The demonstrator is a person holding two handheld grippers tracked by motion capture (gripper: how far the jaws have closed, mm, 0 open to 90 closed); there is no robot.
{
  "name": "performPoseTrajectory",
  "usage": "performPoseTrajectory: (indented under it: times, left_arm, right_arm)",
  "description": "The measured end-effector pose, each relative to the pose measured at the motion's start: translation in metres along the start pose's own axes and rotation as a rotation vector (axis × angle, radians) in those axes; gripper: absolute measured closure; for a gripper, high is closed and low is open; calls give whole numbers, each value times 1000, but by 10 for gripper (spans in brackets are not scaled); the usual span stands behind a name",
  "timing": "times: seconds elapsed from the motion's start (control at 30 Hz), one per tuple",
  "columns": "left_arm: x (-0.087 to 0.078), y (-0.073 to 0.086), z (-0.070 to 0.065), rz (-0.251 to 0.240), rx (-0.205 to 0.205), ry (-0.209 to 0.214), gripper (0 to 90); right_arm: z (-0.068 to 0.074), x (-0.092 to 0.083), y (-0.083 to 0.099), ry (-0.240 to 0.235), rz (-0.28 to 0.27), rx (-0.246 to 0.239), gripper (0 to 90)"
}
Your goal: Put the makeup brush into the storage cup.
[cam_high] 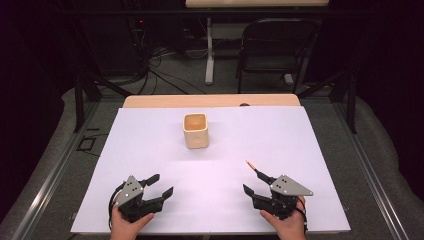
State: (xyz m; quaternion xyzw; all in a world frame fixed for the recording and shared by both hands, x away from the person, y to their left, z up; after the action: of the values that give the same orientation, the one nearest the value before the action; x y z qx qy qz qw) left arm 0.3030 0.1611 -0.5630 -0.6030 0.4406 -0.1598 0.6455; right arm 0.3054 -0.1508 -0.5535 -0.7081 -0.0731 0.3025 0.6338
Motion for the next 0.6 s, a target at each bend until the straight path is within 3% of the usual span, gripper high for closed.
performPoseTrajectory:
  times: [0.3, 0.6]
  left_arm:
    - [-2, 2, 4, 6, -29, -11, 327]
    - [-2, 1, 3, 2, -45, 9, 328]
  right_arm:
    - [-1, 2, 4, 12, 51, -8, 357]
    - [-4, -2, 3, 23, 82, -23, 355]
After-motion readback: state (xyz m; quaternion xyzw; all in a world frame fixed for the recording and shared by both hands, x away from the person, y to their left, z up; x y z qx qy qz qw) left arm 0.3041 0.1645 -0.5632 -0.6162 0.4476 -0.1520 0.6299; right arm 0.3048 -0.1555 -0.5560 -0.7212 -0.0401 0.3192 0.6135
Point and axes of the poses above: each handheld gripper's, and its own axes: x roughly forward along the jaws, y roughly out of its underside, z roughly to its left, the point moved 8 cm from there along x, roughly forward along the jaws, and after that the axes turned 8 degrees about y, right-handed, at the moved point
